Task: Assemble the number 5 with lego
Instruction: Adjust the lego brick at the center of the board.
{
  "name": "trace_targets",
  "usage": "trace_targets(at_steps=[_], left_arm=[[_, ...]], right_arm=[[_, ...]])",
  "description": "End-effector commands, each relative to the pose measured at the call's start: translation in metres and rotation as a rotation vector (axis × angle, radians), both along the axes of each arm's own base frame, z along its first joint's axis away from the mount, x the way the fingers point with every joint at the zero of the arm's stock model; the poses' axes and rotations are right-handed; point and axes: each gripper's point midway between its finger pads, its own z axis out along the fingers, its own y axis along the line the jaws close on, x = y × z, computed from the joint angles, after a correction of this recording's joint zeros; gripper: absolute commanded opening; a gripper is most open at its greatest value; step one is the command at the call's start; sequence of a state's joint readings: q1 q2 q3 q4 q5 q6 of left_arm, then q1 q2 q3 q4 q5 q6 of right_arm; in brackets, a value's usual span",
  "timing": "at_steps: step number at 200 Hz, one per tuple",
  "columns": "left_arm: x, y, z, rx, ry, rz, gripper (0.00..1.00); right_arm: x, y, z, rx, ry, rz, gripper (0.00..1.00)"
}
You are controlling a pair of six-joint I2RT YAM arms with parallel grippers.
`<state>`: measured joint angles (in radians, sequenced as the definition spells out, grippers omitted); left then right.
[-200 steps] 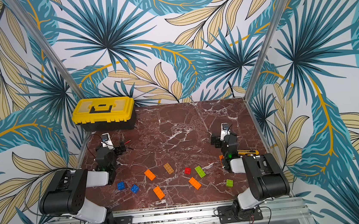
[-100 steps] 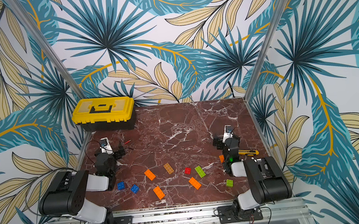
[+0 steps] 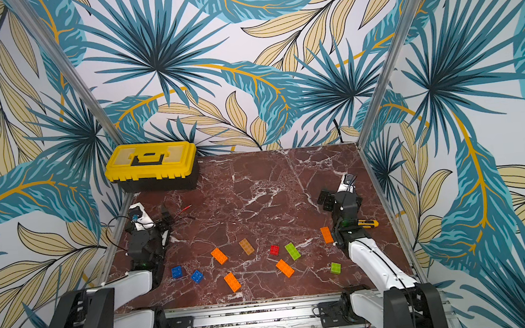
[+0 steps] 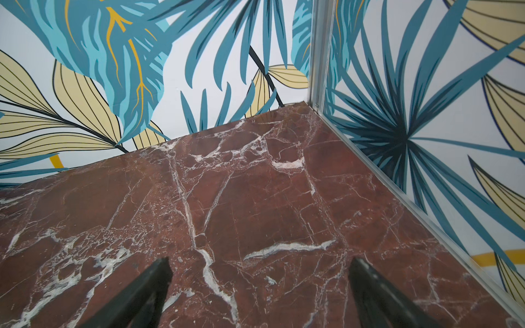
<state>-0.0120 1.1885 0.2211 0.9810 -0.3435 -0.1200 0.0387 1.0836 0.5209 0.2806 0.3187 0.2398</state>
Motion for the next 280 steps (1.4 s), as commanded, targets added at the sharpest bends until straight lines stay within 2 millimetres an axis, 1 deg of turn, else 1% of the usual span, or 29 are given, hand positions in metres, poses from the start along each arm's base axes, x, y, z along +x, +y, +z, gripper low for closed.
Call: trace_targets(at_steps=[1,15,18,20,25,34,38,46,52,59,63,70,74,78,86,99,111,121,137,141,156,171,174,185,203,219,248,264,280], left_arm=[[-0.003,0.013,-0.009,-0.169,0.115,0.089,1.0],[-0.001,0.007,-0.005,-0.23,0.163,0.063,1.0],[-0.001,0.005,-0.005,-0.24,0.176,0.053,1.0],[0.0,0.004,-0.004,-0.245,0.181,0.047,1.0],[0.0,0.001,-0.004,-0.261,0.203,0.033,1.0],[-0.002,0.0,-0.006,-0.312,0.241,0.042,1.0],[-0.004,0.0,-0.008,-0.353,0.252,0.054,1.0],[-0.008,0.0,-0.013,-0.415,0.284,0.075,1.0],[-0.007,-0.003,-0.013,-0.458,0.283,0.059,1.0],[-0.004,-0.013,-0.013,-0.493,0.28,-0.009,1.0],[-0.001,-0.019,-0.012,-0.512,0.275,-0.052,1.0],[0.001,-0.029,-0.011,-0.548,0.272,-0.111,1.0],[0.002,-0.034,-0.012,-0.567,0.272,-0.134,1.0],[0.003,-0.043,-0.013,-0.593,0.284,-0.181,1.0],[0.005,-0.055,-0.015,-0.636,0.311,-0.241,1.0],[0.007,-0.08,-0.02,-0.709,0.373,-0.363,1.0],[0.006,-0.101,-0.028,-0.777,0.461,-0.447,1.0],[0.001,-0.114,-0.041,-0.804,0.562,-0.463,1.0],[-0.008,-0.137,-0.056,-0.803,0.689,-0.485,1.0],[-0.011,-0.143,-0.058,-0.801,0.711,-0.488,1.0],[-0.021,-0.166,-0.061,-0.762,0.762,-0.534,1.0],[-0.032,-0.179,-0.064,-0.708,0.802,-0.548,1.0],[-0.038,-0.181,-0.068,-0.704,0.833,-0.546,1.0],[-0.049,-0.19,-0.074,-0.692,0.877,-0.557,1.0],[-0.066,-0.202,-0.083,-0.664,0.93,-0.571,1.0],[-0.078,-0.216,-0.082,-0.629,0.951,-0.612,1.0],[-0.093,-0.239,-0.079,-0.578,0.966,-0.68,1.0],[-0.099,-0.253,-0.075,-0.552,0.97,-0.732,1.0],[-0.103,-0.265,-0.071,-0.52,0.972,-0.773,1.0]], right_arm=[[-0.016,0.01,-0.033,0.128,0.227,0.0,0.99],[-0.018,0.019,-0.034,0.214,0.299,0.01,0.99],[-0.015,0.022,-0.03,0.235,0.293,0.018,0.99],[-0.018,0.024,-0.034,0.248,0.316,0.02,0.99],[-0.018,0.028,-0.033,0.282,0.318,0.029,0.99],[-0.018,0.033,-0.031,0.364,0.29,0.023,0.99],[-0.013,0.037,-0.026,0.417,0.241,0.032,0.99],[-0.008,0.052,-0.018,0.502,0.18,0.126,0.99],[-0.006,0.062,-0.018,0.583,0.13,0.184,0.99],[-0.006,0.067,-0.018,0.696,0.069,0.21,0.99],[-0.005,0.069,-0.015,0.759,0.018,0.223,0.99],[-0.004,0.069,-0.016,0.856,-0.024,0.22,0.99],[-0.004,0.07,-0.02,0.908,-0.009,0.215,0.99],[-0.003,0.075,-0.022,0.932,0.019,0.23,0.99],[-0.001,0.086,-0.021,0.938,0.083,0.288,0.99],[-0.002,0.099,-0.031,0.962,0.21,0.324,0.99],[-0.006,0.106,-0.041,0.965,0.29,0.338,0.95],[-0.014,0.11,-0.05,0.942,0.359,0.339,0.94],[-0.032,0.119,-0.066,0.834,0.492,0.328,0.93],[-0.041,0.123,-0.073,0.804,0.544,0.322,0.93],[-0.058,0.138,-0.083,0.719,0.642,0.34,0.92],[-0.075,0.152,-0.094,0.652,0.722,0.345,0.88],[-0.078,0.156,-0.095,0.638,0.733,0.353,0.88],[-0.088,0.167,-0.099,0.594,0.763,0.372,0.87],[-0.103,0.176,-0.104,0.544,0.801,0.363,0.82],[-0.114,0.18,-0.104,0.494,0.81,0.355,0.79],[-0.129,0.19,-0.105,0.444,0.844,0.378,0.79],[-0.136,0.186,-0.109,0.393,0.859,0.351,0.78],[-0.142,0.184,-0.113,0.399,0.862,0.335,0.77]])
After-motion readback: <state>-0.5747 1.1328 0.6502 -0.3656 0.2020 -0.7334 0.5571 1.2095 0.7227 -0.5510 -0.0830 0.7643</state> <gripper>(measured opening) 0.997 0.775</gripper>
